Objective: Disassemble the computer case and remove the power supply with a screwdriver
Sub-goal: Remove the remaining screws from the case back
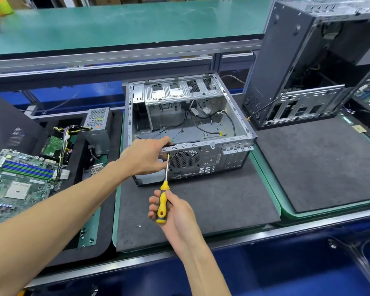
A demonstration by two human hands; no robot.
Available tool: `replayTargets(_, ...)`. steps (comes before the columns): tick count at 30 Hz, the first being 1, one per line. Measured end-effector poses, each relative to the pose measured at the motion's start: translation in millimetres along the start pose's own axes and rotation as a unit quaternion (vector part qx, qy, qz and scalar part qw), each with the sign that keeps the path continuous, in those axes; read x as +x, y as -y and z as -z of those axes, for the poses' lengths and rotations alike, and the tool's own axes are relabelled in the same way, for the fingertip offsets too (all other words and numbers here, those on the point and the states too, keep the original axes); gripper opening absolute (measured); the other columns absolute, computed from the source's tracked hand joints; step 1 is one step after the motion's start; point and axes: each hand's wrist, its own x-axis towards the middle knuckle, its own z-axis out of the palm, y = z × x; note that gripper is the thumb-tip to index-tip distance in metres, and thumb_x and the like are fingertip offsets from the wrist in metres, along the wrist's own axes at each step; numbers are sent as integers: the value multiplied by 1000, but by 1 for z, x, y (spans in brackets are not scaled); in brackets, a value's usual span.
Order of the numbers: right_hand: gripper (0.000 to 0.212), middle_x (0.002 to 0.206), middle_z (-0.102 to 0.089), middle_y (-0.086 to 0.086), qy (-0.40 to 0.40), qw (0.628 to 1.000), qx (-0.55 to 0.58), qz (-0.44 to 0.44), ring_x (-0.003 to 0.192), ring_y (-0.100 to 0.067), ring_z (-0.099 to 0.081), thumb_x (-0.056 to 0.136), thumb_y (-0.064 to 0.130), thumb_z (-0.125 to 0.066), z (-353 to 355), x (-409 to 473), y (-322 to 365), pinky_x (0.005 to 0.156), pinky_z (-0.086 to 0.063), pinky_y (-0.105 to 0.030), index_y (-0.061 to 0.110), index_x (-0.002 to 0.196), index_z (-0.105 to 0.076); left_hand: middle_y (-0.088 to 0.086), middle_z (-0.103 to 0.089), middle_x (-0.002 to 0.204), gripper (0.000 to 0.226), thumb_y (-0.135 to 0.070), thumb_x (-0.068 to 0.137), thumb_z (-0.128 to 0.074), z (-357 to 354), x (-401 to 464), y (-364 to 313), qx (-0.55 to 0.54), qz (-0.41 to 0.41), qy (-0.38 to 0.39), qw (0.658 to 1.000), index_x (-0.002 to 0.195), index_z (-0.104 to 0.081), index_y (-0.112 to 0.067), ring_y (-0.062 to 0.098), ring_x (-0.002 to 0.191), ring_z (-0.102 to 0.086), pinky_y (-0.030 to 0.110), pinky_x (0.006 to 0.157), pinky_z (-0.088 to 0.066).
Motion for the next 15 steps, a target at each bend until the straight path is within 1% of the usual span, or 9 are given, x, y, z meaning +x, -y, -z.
replayTargets(3, 23, 79, -67, -12, -9, 1000, -6, 26, 65, -19, -63, 105, 15, -52, -1, 2, -3, 61, -54, -29, -4, 106, -64, -11, -73, 85, 42, -45, 79, -64, 0, 0, 0, -3, 1, 4, 1000, 116, -45, -33, 15, 63, -48, 29, 58, -33)
replayTargets(5, 16, 77, -66, -11, -16, 999, -17, 44, 64, -19, -63, 102, 12, -56, 0, 3, -5, 60, -54, -29, -3, 102, -63, -11, -73, 85, 41, -47, 80, -62, 0, 0, 0, 3, 2, 9, 1000, 113, -44, -33, 21, 67, -58, 31, 58, -38)
replayTargets(7, 17, 77, -66, -10, -7, 999, -8, 43, 63, -19, -62, 103, 12, -55, 0, 4, -6, 59, -54, -30, -3, 104, -64, -11, -74, 87, 40, -47, 80, -62, 0, 0, 0, 6, 2, 11, 1000, 113, -43, -33, 24, 72, -64, 32, 60, -42)
replayTargets(10, 19, 78, -64, -9, 6, 1000, 12, 26, 61, -19, -59, 104, 14, -52, 1, 3, -5, 57, -51, -29, -1, 107, -62, -11, -74, 87, 41, -46, 80, -63, 0, 0, 0, 4, 0, 6, 1000, 113, -44, -33, 24, 74, -65, 31, 59, -37)
replayTargets(13, 18, 77, -61, -7, 19, 999, 41, -10, 55, -15, -52, 104, 20, -52, 1, -1, -3, 46, -42, -24, 4, 108, -61, -11, -74, 88, 42, -46, 80, -64, 0, 0, 0, 7, -4, 10, 1000, 115, -44, -32, 23, 75, -66, 29, 59, -35)
replayTargets(15, 18, 70, -52, -3, 55, 994, 90, -38, 47, -10, -40, 103, 25, -54, 2, -4, -3, 37, -31, -19, 8, 105, -61, -9, -75, 89, 45, -47, 81, -64, -1, 1, 0, 17, -8, 15, 1000, 119, -45, -31, 25, 78, -66, 30, 59, -39)
